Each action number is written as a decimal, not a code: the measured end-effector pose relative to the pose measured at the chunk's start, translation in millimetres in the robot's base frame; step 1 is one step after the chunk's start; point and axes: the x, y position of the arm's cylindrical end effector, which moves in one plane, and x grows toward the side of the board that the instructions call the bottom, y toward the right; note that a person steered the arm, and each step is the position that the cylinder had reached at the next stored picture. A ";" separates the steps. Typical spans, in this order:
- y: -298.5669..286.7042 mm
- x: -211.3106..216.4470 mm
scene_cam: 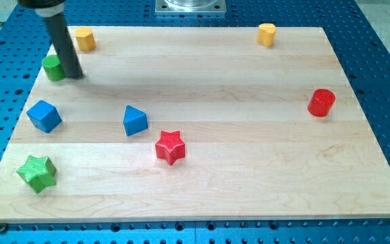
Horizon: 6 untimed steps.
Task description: Adjust the green circle
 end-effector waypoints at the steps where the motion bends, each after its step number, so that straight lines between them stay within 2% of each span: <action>1: 1.9 -43.5; 2: -44.2 -47.7; 3: -62.0 -8.4; 4: -43.8 22.9; 5: -51.6 49.3; 6: -58.6 106.6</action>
